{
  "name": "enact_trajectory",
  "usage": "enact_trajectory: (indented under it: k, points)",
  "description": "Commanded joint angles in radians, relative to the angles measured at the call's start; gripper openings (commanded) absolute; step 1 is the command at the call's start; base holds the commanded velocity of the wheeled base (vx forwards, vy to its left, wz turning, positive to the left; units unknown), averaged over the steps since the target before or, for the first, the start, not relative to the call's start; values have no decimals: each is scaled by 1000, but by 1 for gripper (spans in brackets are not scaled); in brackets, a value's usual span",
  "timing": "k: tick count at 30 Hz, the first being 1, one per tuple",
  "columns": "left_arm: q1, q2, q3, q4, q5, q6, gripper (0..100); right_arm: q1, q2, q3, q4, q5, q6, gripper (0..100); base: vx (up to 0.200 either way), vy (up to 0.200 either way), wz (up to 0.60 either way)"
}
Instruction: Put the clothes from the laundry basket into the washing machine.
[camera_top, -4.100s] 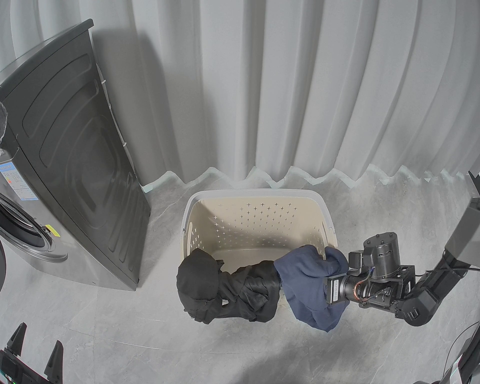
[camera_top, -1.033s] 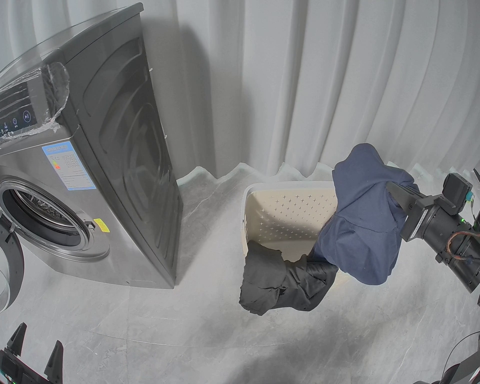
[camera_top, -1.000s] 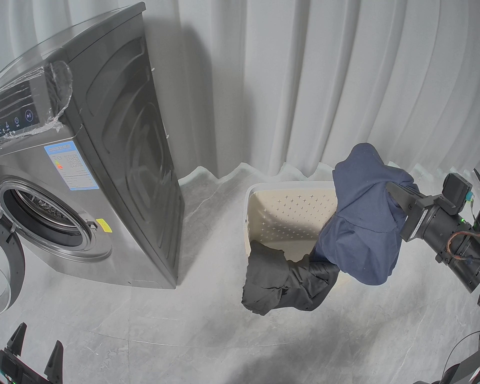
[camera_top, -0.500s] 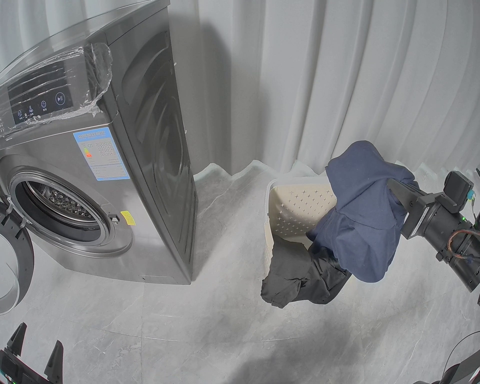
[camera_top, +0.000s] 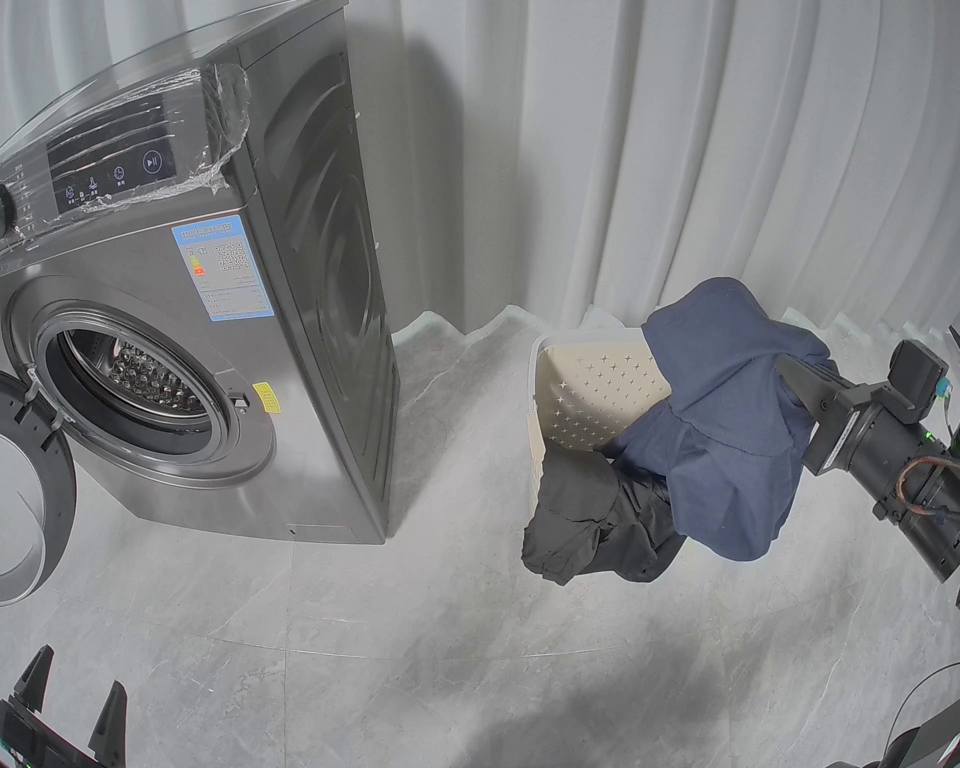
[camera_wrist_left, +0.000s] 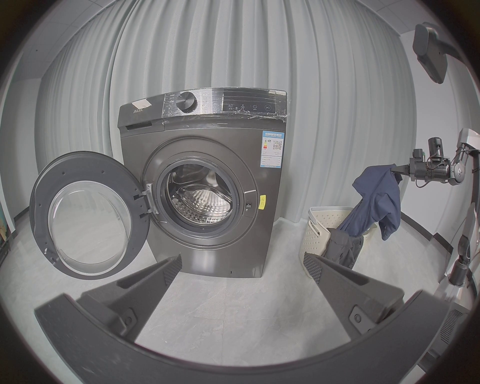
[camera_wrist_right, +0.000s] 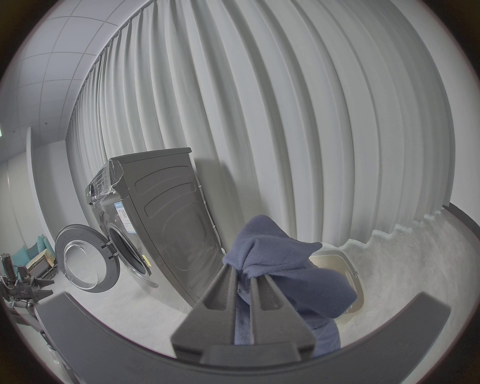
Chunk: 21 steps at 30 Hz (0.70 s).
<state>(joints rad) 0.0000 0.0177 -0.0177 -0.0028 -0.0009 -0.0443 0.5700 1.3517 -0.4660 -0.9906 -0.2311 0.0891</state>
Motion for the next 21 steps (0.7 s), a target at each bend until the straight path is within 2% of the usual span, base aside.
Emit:
enact_trajectory:
  k: [1,21]
  points:
    - [0,-13,16,-2,-1,0,100,1,1,-5,0,1,0,0,0,200,0]
    - [0,-13,16,0,-1,0,100,8,-3,-11,-20,7,-2,0,0,200,0]
